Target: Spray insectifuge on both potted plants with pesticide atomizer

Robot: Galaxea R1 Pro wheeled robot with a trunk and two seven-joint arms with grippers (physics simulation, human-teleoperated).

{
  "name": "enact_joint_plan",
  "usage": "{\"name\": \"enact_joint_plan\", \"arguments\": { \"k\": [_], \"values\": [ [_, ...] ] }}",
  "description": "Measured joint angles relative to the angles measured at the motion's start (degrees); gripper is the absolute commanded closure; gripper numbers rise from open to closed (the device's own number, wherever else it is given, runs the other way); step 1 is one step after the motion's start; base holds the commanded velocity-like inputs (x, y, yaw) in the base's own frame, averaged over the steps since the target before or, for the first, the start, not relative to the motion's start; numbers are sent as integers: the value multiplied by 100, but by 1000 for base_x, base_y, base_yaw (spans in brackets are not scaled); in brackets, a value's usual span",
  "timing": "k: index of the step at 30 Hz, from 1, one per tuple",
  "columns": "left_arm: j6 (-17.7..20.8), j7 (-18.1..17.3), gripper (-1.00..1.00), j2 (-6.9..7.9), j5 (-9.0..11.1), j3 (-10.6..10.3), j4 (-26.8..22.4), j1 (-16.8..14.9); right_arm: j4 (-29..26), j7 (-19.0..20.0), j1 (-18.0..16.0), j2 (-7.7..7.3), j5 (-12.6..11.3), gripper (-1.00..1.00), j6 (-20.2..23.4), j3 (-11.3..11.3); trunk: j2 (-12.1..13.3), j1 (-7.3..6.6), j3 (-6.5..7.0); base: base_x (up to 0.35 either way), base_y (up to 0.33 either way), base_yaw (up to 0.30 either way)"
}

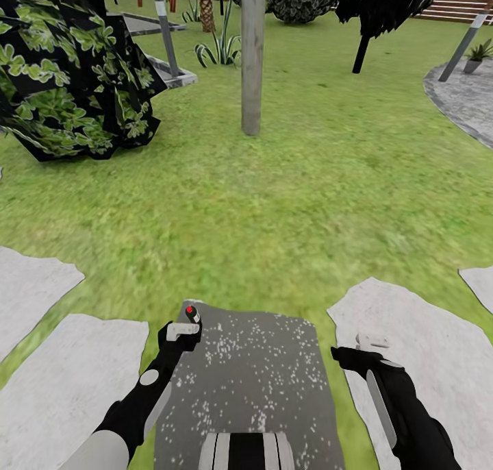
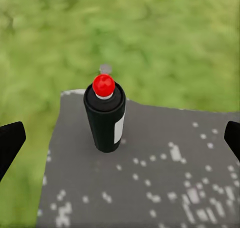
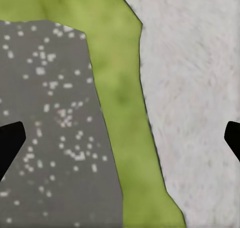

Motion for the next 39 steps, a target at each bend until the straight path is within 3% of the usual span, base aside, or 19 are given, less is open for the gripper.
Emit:
{"name": "enact_joint_plan", "arguments": {
  "k": [32, 39],
  "values": [
    [-9, 0, -100, -8, 0, 0, 0, 7, 0, 0, 0, 0, 0, -100, 0, 0, 0, 0, -2, 63, 13, 0],
    [-9, 0, -100, -3, 0, 0, 0, 6, 0, 0, 0, 0, 0, -100, 0, 0, -8, 16, -176, 0, 0, 0]
  ]
}}
